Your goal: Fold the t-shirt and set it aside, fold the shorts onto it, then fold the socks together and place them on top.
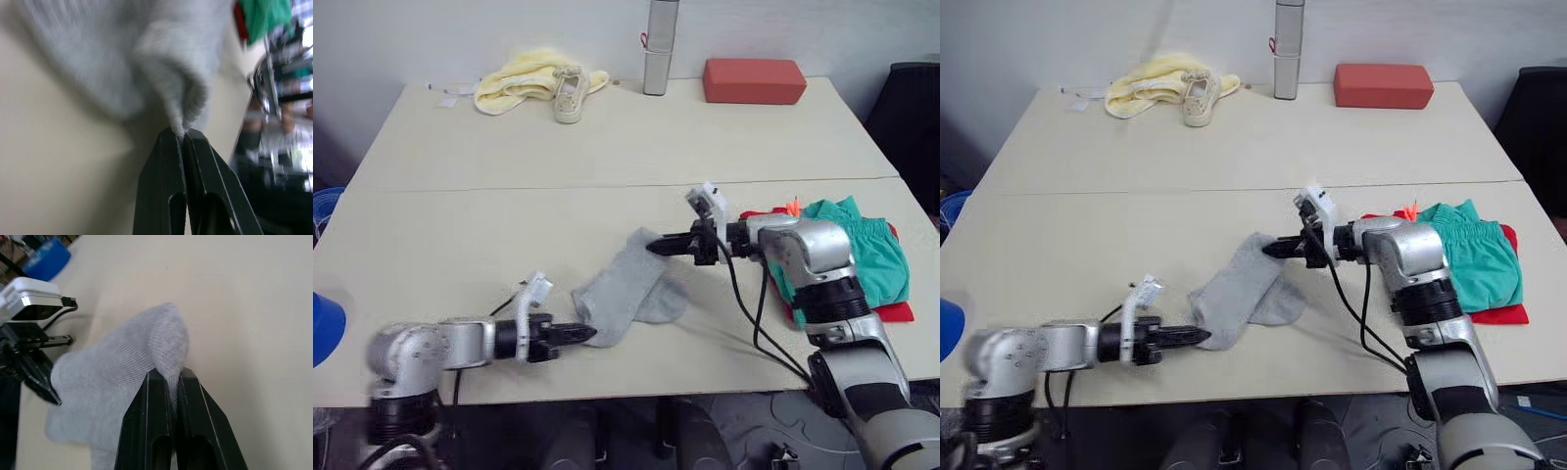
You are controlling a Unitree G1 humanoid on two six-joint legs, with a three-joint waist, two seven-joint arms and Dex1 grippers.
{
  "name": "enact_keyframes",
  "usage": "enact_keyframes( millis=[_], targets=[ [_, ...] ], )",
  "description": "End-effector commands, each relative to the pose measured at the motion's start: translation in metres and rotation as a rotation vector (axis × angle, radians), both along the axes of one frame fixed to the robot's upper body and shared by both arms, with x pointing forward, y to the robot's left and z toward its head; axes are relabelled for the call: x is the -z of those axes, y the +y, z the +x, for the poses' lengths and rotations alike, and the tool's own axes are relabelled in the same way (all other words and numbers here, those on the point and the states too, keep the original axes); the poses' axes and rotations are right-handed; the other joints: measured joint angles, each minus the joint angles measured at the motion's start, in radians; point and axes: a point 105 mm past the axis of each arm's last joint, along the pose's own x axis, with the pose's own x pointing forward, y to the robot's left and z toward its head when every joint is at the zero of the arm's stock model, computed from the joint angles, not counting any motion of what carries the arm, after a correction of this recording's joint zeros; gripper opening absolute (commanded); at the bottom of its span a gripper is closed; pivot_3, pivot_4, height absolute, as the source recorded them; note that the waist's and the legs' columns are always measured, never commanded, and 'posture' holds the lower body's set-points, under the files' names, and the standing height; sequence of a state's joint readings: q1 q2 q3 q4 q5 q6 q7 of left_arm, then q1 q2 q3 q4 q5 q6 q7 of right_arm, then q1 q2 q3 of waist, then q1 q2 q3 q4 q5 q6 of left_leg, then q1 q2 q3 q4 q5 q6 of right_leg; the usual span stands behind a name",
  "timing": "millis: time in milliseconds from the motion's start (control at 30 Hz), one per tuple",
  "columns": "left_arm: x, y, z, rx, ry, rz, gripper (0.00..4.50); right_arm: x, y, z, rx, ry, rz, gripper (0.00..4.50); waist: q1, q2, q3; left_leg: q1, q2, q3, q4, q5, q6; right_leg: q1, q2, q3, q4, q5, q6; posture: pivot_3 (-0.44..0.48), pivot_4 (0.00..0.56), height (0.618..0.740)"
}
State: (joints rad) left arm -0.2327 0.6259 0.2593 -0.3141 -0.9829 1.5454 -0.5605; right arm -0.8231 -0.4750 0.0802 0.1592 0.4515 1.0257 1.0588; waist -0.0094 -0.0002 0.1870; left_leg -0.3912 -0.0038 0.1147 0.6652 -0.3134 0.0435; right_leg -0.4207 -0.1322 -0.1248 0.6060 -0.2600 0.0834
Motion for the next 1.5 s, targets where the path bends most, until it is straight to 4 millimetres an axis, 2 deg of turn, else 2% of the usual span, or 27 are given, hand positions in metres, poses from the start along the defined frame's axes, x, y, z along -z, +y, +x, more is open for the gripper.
enact_keyframes(
  millis=[33, 100, 200, 500, 733, 833, 1000, 1267, 1500],
  targets=[
    [-0.027, 0.007, 0.003, 0.084, -0.086, -0.046, 0.00, -0.022, -0.007, -0.013, 0.001, -0.028, 0.057, 0.01, -0.001, 0.000, 0.000, 0.000, 0.000, 0.000, 0.000, 0.000, 0.000, 0.000, 0.000, 0.000, 0.000, 0.000, -0.001, 0.000, 0.150, 0.740],
    [-0.041, 0.012, 0.011, 0.100, -0.130, -0.052, 0.00, -0.022, -0.010, -0.021, 0.011, -0.017, 0.060, 0.01, 0.007, 0.000, 0.000, 0.000, 0.000, 0.000, -0.001, 0.000, -0.001, 0.000, 0.000, -0.001, 0.000, -0.001, -0.002, 0.000, 0.150, 0.740],
    [-0.049, 0.017, 0.022, 0.106, -0.159, -0.033, 0.00, -0.019, -0.013, -0.030, 0.041, -0.012, 0.065, 0.01, 0.005, 0.000, 0.000, 0.000, 0.000, 0.000, -0.001, 0.000, -0.001, 0.000, -0.001, -0.001, -0.001, -0.001, -0.002, 0.000, 0.150, 0.740],
    [-0.048, 0.015, 0.032, 0.188, -0.061, 0.019, 0.00, 0.003, -0.018, -0.057, 0.220, 0.003, 0.101, 0.01, 0.005, 0.000, 0.000, -0.002, 0.000, 0.003, -0.002, 0.000, -0.001, -0.004, 0.001, 0.001, 0.001, -0.001, -0.002, 0.000, 0.150, 0.740],
    [-0.049, 0.009, 0.047, 0.206, -0.042, 0.024, 0.00, 0.026, -0.023, -0.080, 0.285, 0.010, 0.077, 0.01, 0.006, 0.000, 0.000, -0.004, 0.000, 0.005, -0.002, 0.004, 0.005, -0.007, 0.002, 0.003, 0.003, -0.001, -0.002, 0.000, 0.150, 0.740],
    [-0.047, 0.007, 0.051, 0.220, -0.035, 0.035, 0.00, 0.032, -0.024, -0.081, 0.331, 0.008, 0.086, 0.01, 0.006, 0.000, 0.000, -0.003, 0.000, 0.005, -0.002, 0.004, 0.006, -0.007, 0.002, 0.004, 0.003, -0.001, -0.002, 0.000, 0.150, 0.740],
    [-0.046, 0.004, 0.061, 0.226, -0.038, 0.049, 0.00, 0.045, -0.023, -0.094, 0.360, 0.035, 0.079, 0.01, 0.006, -0.001, 0.001, -0.004, 0.001, 0.005, -0.002, 0.004, 0.006, -0.007, 0.002, 0.004, 0.004, -0.002, -0.002, 0.000, 0.150, 0.740],
    [-0.044, 0.001, 0.067, 0.251, -0.032, 0.057, 0.00, 0.046, -0.023, -0.095, 0.391, 0.006, 0.078, 0.01, 0.007, -0.001, 0.001, -0.004, 0.000, 0.005, -0.001, 0.005, 0.007, -0.007, 0.002, 0.005, 0.004, -0.002, -0.002, 0.000, 0.150, 0.740],
    [-0.045, 0.005, 0.070, 0.213, 0.060, 0.017, 0.00, 0.046, -0.018, -0.090, 0.405, -0.030, 0.109, 0.01, 0.006, -0.001, 0.001, -0.004, 0.000, 0.005, -0.001, 0.005, 0.008, -0.007, 0.002, 0.005, 0.005, -0.002, -0.001, 0.000, 0.150, 0.740]
  ],
)
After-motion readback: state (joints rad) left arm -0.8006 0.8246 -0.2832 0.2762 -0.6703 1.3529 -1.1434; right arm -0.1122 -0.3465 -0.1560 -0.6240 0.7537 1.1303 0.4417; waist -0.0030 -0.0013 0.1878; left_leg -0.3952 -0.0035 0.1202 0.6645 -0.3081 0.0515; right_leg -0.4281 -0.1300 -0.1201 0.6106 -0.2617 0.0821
